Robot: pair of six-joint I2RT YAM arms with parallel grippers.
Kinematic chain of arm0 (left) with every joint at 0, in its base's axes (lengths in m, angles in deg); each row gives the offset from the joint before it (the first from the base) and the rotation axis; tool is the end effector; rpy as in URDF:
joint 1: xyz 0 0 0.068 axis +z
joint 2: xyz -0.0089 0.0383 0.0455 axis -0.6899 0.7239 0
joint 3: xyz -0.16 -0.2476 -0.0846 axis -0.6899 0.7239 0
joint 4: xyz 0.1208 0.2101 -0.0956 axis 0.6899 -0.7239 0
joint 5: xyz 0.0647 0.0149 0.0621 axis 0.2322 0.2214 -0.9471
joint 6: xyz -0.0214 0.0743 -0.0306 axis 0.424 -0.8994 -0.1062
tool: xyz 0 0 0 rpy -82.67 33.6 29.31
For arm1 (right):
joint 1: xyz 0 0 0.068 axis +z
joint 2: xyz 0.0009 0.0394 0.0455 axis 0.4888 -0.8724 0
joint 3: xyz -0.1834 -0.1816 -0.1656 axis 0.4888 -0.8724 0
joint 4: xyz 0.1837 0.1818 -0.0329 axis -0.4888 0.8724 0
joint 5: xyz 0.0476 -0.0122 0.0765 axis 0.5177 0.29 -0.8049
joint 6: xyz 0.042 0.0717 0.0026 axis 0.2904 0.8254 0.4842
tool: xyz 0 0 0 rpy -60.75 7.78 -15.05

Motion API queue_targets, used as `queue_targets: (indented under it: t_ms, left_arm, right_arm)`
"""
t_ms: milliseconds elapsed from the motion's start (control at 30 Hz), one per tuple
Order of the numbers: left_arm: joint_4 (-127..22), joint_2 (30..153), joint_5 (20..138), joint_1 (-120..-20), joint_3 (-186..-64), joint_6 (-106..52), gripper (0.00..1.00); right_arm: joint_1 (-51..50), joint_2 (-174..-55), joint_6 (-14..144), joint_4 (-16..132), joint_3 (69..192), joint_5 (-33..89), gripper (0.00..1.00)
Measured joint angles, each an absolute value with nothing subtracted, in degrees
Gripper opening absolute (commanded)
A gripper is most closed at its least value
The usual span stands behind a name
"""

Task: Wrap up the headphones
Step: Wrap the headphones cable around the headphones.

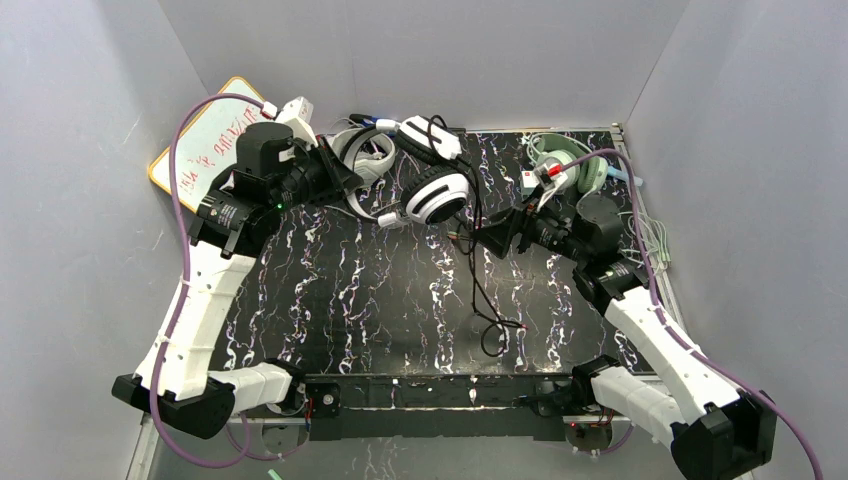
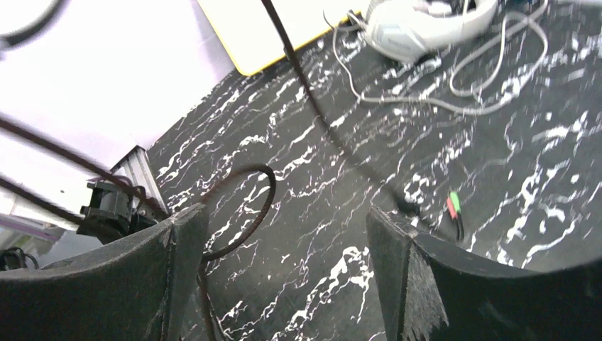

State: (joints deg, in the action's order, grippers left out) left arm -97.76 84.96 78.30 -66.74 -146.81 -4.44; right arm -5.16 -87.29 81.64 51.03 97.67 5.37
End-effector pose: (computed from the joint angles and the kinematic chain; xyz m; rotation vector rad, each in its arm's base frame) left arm 0.2205 -0.1047 0.5083 -0.0895 1.9473 -0.8005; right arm 0.1955 0.1273 0.3566 -0.4278 1.6923 1.0507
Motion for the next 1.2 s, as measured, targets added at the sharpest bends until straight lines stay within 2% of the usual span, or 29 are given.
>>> queue_targets:
  t_ms: [300,633,1000,1200]
  left_arm:
    - [-95.9,84.1,78.4,-66.7,-139.9,-7.6,0.0]
    - [-93.8,81.5,75.4,-66.7,-133.7,-20.3,0.0]
    - [-92.1,76.0,47.8,-70.6,-127.5,-41.8,0.0]
    - [-88.7,81.5,21.9,-83.1,-125.8,-52.2,0.0]
  right_arm:
    - [-5.2,-83.7,78.6,46.8,101.6,-0.3,0.85]
    - [-5.2,-83.9,78.1,47.6,104.5,2.0,0.82]
    - [-4.5,-92.7,84.7,48.7,108.7,3.4,0.83]
    - [0.3,-100.8,88.7,51.1,108.9,8.7,0.83]
